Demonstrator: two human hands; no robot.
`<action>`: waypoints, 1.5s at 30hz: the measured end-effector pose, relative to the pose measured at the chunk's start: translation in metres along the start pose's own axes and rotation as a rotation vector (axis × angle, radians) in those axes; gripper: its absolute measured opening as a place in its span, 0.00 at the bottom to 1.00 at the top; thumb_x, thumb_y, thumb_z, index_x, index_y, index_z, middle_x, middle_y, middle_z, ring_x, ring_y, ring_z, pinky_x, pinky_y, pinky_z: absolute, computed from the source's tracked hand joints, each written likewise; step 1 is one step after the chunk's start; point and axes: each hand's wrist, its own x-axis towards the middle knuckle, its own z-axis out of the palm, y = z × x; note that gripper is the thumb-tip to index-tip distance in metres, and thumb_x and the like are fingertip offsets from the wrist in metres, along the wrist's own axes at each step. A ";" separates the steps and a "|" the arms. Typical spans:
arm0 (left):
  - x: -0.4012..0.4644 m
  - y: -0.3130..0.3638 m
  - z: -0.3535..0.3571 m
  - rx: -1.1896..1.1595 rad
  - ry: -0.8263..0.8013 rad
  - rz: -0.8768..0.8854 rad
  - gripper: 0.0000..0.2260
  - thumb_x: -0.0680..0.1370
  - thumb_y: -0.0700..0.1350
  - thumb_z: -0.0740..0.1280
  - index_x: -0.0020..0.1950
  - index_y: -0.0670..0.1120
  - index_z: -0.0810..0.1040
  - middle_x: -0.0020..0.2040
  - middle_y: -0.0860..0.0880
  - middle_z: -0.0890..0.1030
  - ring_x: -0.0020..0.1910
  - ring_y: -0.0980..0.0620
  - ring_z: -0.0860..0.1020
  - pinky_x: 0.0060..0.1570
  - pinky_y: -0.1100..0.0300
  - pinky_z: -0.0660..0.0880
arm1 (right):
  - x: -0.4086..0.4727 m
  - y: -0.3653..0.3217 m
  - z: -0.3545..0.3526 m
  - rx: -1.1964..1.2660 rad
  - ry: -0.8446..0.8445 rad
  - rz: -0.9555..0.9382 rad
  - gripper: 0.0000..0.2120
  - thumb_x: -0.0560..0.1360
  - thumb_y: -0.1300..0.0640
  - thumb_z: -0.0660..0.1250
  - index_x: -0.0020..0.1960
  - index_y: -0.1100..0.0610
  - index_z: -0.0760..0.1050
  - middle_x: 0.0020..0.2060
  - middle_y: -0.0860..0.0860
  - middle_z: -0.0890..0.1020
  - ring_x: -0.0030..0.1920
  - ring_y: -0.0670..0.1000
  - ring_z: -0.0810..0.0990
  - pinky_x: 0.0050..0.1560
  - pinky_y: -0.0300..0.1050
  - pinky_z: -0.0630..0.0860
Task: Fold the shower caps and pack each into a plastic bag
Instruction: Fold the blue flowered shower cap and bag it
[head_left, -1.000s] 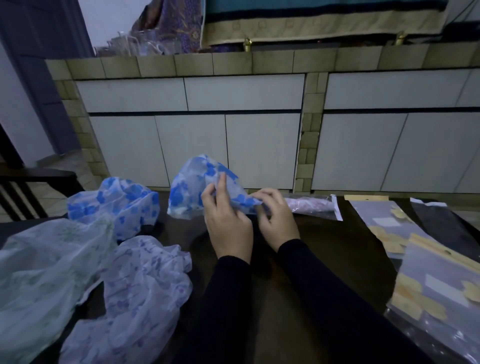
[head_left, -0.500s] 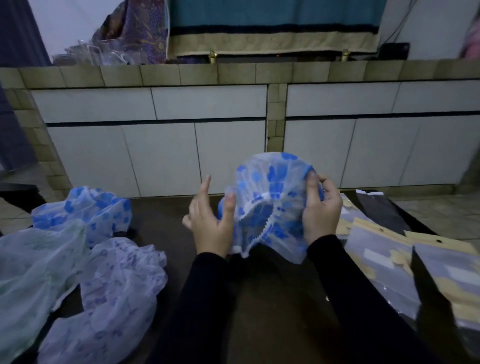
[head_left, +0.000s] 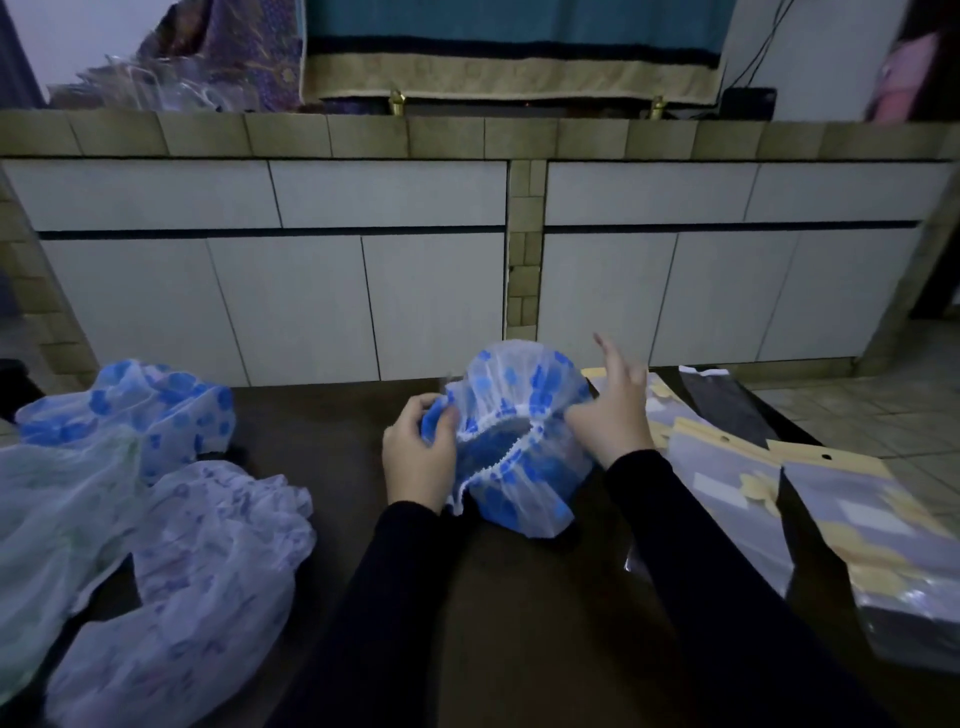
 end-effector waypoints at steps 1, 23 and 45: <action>-0.001 0.002 0.000 0.082 0.051 0.066 0.02 0.77 0.46 0.67 0.46 0.52 0.77 0.41 0.54 0.78 0.47 0.53 0.72 0.44 0.63 0.67 | -0.002 -0.010 -0.002 -0.109 0.001 -0.129 0.42 0.67 0.71 0.65 0.75 0.44 0.57 0.69 0.51 0.61 0.68 0.51 0.62 0.63 0.41 0.62; 0.009 0.008 -0.008 -0.104 -0.290 -0.128 0.14 0.72 0.57 0.70 0.43 0.45 0.77 0.44 0.47 0.79 0.46 0.52 0.75 0.46 0.55 0.73 | 0.004 0.015 0.019 0.101 0.050 -0.063 0.17 0.80 0.48 0.61 0.41 0.60 0.73 0.33 0.52 0.73 0.36 0.47 0.71 0.35 0.36 0.67; 0.007 0.018 -0.013 0.105 -0.157 0.291 0.04 0.74 0.43 0.72 0.45 0.52 0.79 0.43 0.55 0.82 0.43 0.61 0.79 0.42 0.70 0.72 | -0.004 -0.015 0.032 -0.378 -0.302 -0.706 0.22 0.75 0.49 0.62 0.69 0.41 0.68 0.64 0.42 0.74 0.67 0.45 0.67 0.70 0.52 0.56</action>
